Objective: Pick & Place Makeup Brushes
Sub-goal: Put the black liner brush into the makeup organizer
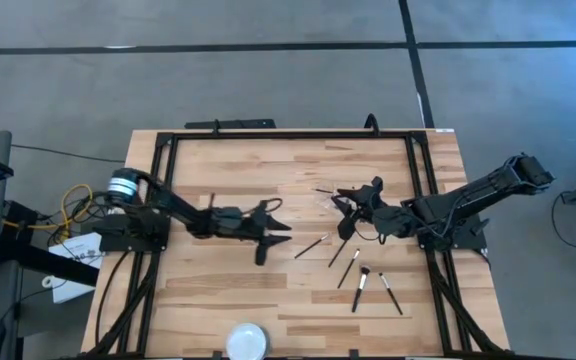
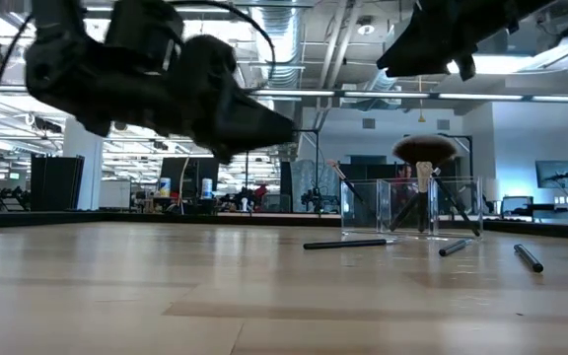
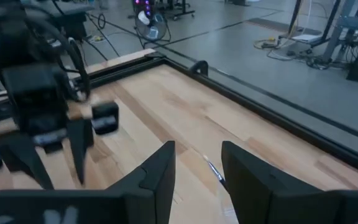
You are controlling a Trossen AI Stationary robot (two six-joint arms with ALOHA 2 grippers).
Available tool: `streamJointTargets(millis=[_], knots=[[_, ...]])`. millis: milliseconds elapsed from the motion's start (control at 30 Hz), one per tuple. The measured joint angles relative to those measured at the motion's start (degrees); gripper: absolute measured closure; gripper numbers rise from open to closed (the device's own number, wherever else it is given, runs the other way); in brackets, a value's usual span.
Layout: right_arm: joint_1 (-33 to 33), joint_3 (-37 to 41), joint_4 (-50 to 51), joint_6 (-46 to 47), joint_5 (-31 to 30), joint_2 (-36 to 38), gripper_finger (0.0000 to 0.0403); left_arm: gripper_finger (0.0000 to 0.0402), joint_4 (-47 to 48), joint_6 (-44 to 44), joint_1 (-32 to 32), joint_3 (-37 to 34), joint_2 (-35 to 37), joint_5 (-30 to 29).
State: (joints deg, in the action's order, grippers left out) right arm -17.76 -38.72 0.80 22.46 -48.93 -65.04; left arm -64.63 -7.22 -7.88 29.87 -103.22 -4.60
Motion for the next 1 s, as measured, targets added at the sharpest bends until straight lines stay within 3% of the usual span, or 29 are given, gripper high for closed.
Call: streamJointTargets(millis=[433, 633, 1000], knots=[[-0.4, 0.0, 0.1, 0.0, 1.6, 0.0, 0.0282, 0.0275, 1.1, -0.1, -1.5, 12.6, -16.1, -0.3], [-0.4, 0.0, -0.1, 0.0, 2.4, 0.0, 0.0282, 0.0275, 2.9, 5.4, -2.9, 15.1, -21.9, -6.4], [-0.6, 0.0, 0.0, 0.0, 2.6, 0.0, 0.0282, 0.0275, 3.0, 5.4, -3.1, 15.4, -22.9, -10.3]])
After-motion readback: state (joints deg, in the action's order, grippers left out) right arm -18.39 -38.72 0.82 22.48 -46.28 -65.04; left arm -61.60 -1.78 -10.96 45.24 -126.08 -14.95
